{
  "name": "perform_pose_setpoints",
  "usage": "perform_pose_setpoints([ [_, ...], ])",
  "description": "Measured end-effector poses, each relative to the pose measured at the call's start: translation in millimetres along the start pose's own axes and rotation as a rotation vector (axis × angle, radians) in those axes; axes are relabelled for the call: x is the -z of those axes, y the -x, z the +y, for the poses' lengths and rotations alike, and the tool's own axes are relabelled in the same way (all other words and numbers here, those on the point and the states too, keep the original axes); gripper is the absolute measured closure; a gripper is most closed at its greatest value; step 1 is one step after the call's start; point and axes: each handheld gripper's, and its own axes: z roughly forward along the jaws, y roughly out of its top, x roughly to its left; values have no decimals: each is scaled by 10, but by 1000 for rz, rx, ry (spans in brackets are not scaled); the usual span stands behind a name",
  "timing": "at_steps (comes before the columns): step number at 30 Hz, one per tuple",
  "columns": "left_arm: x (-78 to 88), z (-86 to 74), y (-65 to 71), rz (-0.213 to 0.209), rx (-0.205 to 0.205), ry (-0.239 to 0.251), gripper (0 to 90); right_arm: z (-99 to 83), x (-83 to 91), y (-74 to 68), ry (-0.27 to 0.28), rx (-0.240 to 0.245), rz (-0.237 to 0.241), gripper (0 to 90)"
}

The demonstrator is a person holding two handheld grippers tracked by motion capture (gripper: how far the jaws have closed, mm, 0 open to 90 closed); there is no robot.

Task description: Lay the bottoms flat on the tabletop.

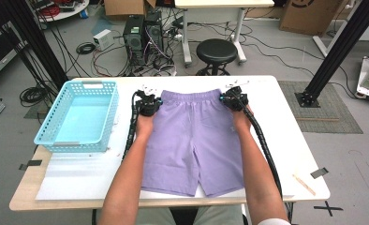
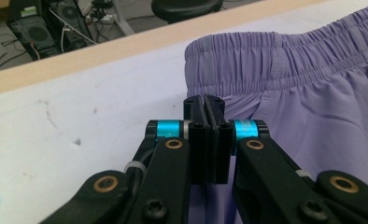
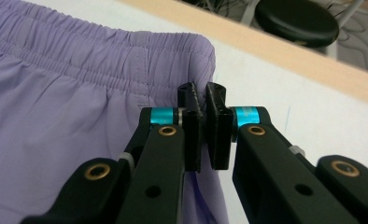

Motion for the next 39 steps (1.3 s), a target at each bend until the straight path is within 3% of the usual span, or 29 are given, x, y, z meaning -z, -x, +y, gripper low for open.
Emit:
perform_pose_setpoints([
  [2,5,3,-4,24,-1,3,824,37,-31,-45,13,-11,-37,843],
  [3,5,-4,-26,7,27,-6,700,32,-41,-57,19,-28,-58,794],
  [4,18,-18,-51,-9,48,-19,637,21,-47,-51,21,-70,-49,717],
  [6,56,-76,-78,-22,51,-28,607,-15,-31,-9,19,-119,-23,669],
  [9,108,-183,-111,-62,66,-62,578,-102,49,42,21,-140,-13,664],
  [17,270,-447,-183,-100,88,-130,596,-383,302,226,-35,-157,48,682],
  [19,299,-467,-195,-115,97,-130,642,-438,314,281,-75,-167,78,694],
  [22,303,-479,-175,-126,57,-159,747,-504,296,307,-145,-138,84,711],
  [25,303,-476,-143,-107,33,-167,879,-564,248,308,-185,-146,96,803],
  [26,303,-475,-143,-97,34,-166,884,-581,247,298,-177,-135,86,892],
  [27,306,-475,-142,-72,36,-163,886,-585,250,296,-174,-121,82,900],
  [28,310,-477,-149,-40,37,-160,887,-580,250,296,-178,-114,79,900],
  [31,334,-484,-189,-5,83,-143,874,-573,258,269,-180,-97,29,900],
  [33,365,-495,-193,-19,86,-134,712,-583,295,255,-160,-106,15,856],
  [34,392,-506,-196,-19,76,-133,693,-590,322,257,-144,-113,29,792],
  [39,578,-568,-169,-67,103,-91,604,-692,617,251,-78,-121,42,739],
])
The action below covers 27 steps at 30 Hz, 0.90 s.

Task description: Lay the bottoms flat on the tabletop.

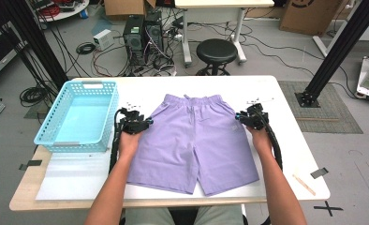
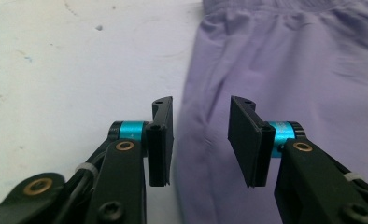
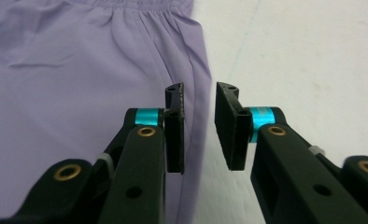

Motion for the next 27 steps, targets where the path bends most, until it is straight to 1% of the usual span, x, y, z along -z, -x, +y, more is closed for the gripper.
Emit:
perform_pose_setpoints([
  [1,50,-19,20,-3,-6,9,602,-45,73,-1,8,-5,5,739],
  [3,152,-61,62,-20,-14,29,598,-159,228,-5,25,7,8,739],
  [4,207,-85,89,-22,-20,37,592,-221,304,-6,20,3,16,739],
  [6,317,-146,141,-44,-25,57,584,-370,453,-18,17,0,29,730],
  [7,370,-173,170,-52,-35,60,585,-459,524,-36,15,10,33,730],
  [8,422,-199,199,-58,-48,62,584,-549,589,-57,9,26,27,729],
  [11,574,-284,267,-78,-62,78,581,-800,760,-112,-16,55,18,710],
  [12,620,-316,292,-76,-69,84,581,-865,807,-131,-20,51,30,707],
  [14,694,-379,329,-85,-71,90,581,-960,879,-192,-29,65,47,682],
  [16,752,-442,358,-84,-75,95,581,-1015,913,-274,-50,82,53,653],
  [18,795,-494,370,-85,-69,95,581,-1039,923,-349,-50,106,30,655],
  [20,825,-534,378,-81,-63,93,580,-1024,910,-427,-54,129,17,636],
  [22,850,-558,383,-79,-66,90,578,-996,880,-547,-59,157,39,615],
  [23,864,-564,383,-82,-68,91,578,-974,871,-603,-62,178,60,580],
  [24,876,-567,381,-82,-66,93,578,-951,862,-645,-68,193,72,565],
  [25,888,-565,376,-83,-67,97,577,-935,865,-671,-69,200,73,566],
  [26,899,-562,372,-87,-67,100,576,-924,884,-667,-58,196,70,575],
  [27,909,-559,369,-89,-67,105,575,-920,914,-638,-42,168,72,581],
])
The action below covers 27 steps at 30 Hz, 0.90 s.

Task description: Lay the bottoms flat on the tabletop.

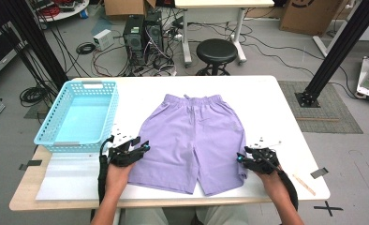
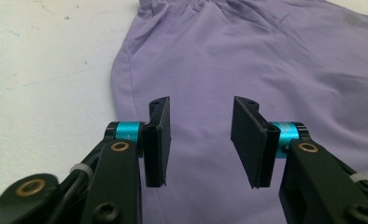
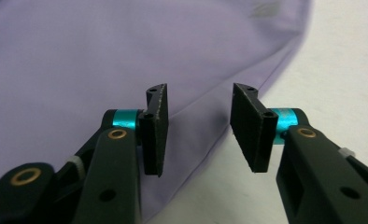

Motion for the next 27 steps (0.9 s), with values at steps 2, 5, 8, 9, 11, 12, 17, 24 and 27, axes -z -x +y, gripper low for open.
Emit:
perform_pose_setpoints([
  [2,14,5,-6,0,-1,7,574,-29,75,96,36,-70,-9,595],
  [5,25,1,-18,-4,2,10,573,-100,150,195,25,-116,-35,642],
  [8,37,-10,-13,-5,-3,7,572,-182,174,226,1,-131,-44,663],
  [9,42,-14,-8,-6,-4,9,571,-206,170,227,-8,-131,-42,663],
  [11,55,-21,3,-9,-7,12,569,-247,145,221,-8,-139,-17,647],
  [12,61,-24,11,-12,-9,14,570,-261,121,198,-13,-135,-9,642],
  [17,91,-36,38,-20,-16,23,568,-257,101,96,2,-101,-22,699],
  [24,72,-42,48,-25,-10,28,561,-197,179,3,-19,7,-70,900],
  [27,75,-45,53,-29,-11,27,561,-200,311,52,-16,25,-161,892],
])
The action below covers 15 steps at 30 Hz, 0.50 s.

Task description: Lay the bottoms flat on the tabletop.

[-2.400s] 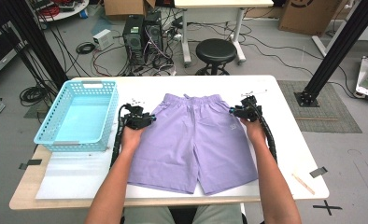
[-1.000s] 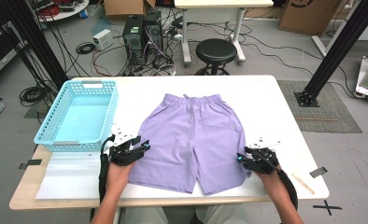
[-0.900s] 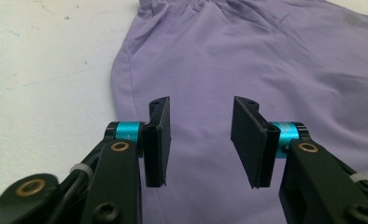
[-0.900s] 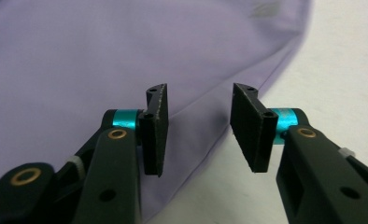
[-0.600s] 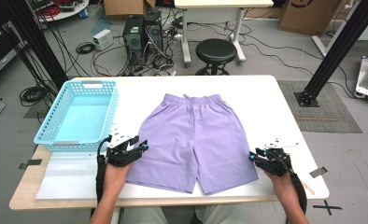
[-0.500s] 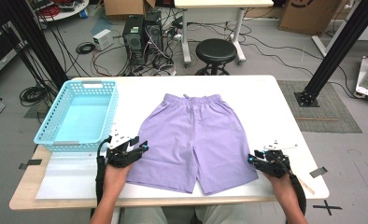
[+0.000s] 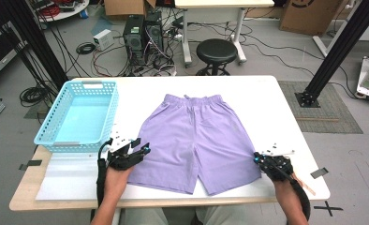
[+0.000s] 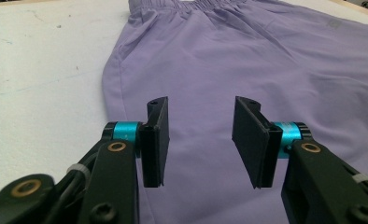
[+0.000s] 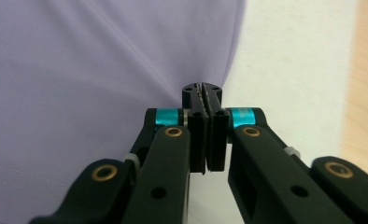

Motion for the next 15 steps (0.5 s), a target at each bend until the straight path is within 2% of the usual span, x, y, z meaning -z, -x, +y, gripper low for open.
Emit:
perform_pose_setpoints([
  [1,-4,-2,0,-1,4,1,561,-5,21,15,4,-12,-2,874],
  [3,1,-6,-3,1,1,0,558,-16,60,47,24,-41,24,757],
  [6,16,-14,-3,2,2,2,554,-83,138,149,57,-115,25,736],
  [8,24,-14,-7,3,3,2,554,-161,119,200,23,-140,31,737],
  [9,26,-13,-10,6,5,3,554,-199,88,213,-4,-152,59,733],
  [12,25,-12,-11,4,11,6,553,-282,8,176,-18,-185,143,650],
  [15,22,-14,-7,2,8,0,553,-289,-8,111,6,-182,128,622],
])
